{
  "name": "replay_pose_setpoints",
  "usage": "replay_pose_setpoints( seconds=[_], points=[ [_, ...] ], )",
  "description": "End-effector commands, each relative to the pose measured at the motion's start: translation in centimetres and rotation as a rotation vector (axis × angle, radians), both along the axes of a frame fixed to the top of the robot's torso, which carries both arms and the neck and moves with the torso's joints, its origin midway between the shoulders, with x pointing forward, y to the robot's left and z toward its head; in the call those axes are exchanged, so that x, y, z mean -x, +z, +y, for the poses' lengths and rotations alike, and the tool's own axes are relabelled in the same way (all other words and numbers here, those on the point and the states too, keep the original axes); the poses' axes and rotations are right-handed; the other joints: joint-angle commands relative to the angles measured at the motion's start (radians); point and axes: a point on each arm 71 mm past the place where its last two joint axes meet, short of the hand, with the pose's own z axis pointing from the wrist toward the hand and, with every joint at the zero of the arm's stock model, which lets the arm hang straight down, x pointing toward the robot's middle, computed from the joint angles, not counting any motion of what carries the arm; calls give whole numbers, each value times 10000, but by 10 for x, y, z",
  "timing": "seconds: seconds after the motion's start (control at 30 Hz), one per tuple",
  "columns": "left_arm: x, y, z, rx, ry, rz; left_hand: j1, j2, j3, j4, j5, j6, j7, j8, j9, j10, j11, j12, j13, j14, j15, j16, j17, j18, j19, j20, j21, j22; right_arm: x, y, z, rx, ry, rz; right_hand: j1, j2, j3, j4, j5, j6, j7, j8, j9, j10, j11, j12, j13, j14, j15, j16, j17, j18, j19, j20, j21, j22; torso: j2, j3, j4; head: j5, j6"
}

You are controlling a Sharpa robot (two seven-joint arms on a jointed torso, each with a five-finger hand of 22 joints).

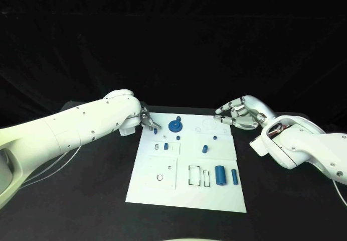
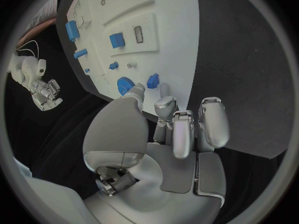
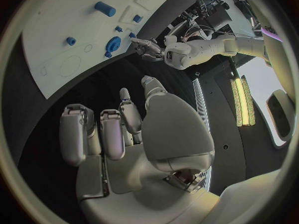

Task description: Assemble the parts on the task board

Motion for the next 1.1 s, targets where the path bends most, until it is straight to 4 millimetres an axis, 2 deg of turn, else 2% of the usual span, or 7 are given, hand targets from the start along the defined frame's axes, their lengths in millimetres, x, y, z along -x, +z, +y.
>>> replay_pose_setpoints(
  seconds=[0.03, 0.23, 0.4, 0.73, 0.9, 0.97, 1.1],
  points=[
    [1, -1, -4, 0, -182, 95, 121, 31, -38, -9, 47, 110, -7, -36, -14, 64, -28, 56, 6, 933, 19, 33, 2271, 5, 36, -3, 25, 11, 1, -1, 2, 38, 178, 24, -95, 31, -66, -6, 61, -76, -4, 41, 12, -60, 6, -48, 3, 583, -72, -49, 778, 193, -70, -15, -63, 1501, -3, 2, 6, -4, -18],
    [1, -1, -6, 118, -175, 116, 332, 249, 46, -13, 44, 178, -35, -21, -24, 86, -53, 86, 22, 935, -4, 36, 2274, -3, 57, -14, 44, 52, 1, -1, 2, 36, 180, 35, -95, 31, -66, -6, 61, -76, -4, 41, 12, -60, 6, -48, 3, 583, -72, -49, 778, 193, -70, -15, -63, 1501, -8, -6, 7, -6, -35],
    [2, -2, -7, 199, -229, 222, 969, 510, 361, -38, 50, 210, -96, 6, -19, 94, -110, 95, 17, 935, -54, 35, 2275, -9, 71, -37, 61, 89, 1, -2, 2, 36, 184, 50, -95, 31, -66, -6, 61, -76, -4, 41, 12, -60, 6, -48, 3, 583, -72, -49, 778, 193, -70, -15, -63, 1501, -13, -3, 5, 0, -55],
    [4, -3, -9, 253, -392, 446, 1771, 633, 761, -64, 53, 236, -159, 93, 33, 105, -165, 74, -26, 935, -92, 33, 2273, -18, 81, -54, 76, 138, 1, -3, 2, 37, 199, 79, -88, 42, -64, -5, 65, -74, -5, 44, 14, -55, 5, -43, 8, 582, -74, -52, 776, 191, -65, -15, -58, 1505, -11, -5, 13, 1, -71],
    [4, -3, -8, 313, -393, 486, 2442, 858, 1319, -116, 70, 207, -176, 116, 57, 116, -189, 36, -70, 935, -114, 30, 2271, -17, 63, -54, 70, 141, 1, -3, 2, 31, 200, 82, -88, 42, -64, -5, 65, -74, -5, 44, 14, -55, 5, -43, 8, 582, -74, -52, 776, 191, -65, -15, -58, 1505, -9, -3, 12, 2, -78],
    [4, -3, -8, 372, -375, 499, 2854, 943, 1703, -278, 107, 141, -179, 105, 65, 98, -194, -2, -100, 936, -127, 31, 2272, -16, 58, -55, 68, 143, 1, -3, 2, 28, 201, 82, -88, 42, -64, -5, 65, -74, -5, 44, 14, -55, 5, -43, 8, 582, -74, -52, 776, 191, -65, -15, -58, 1505, -12, -4, 12, -2, -75],
    [5, -3, -7, 599, -320, 495, 3353, 831, 2603, -469, 113, 33, -74, 123, 114, 73, -118, -87, -179, 935, -60, 28, 2270, -14, 42, -48, 63, 140, 0, -3, 2, 23, 193, 79, -88, 42, -64, -5, 65, -74, -5, 44, 14, -55, 5, -43, 8, 582, -74, -52, 776, 191, -65, -15, -58, 1505, -13, -4, 14, 3, -60]
  ],
)
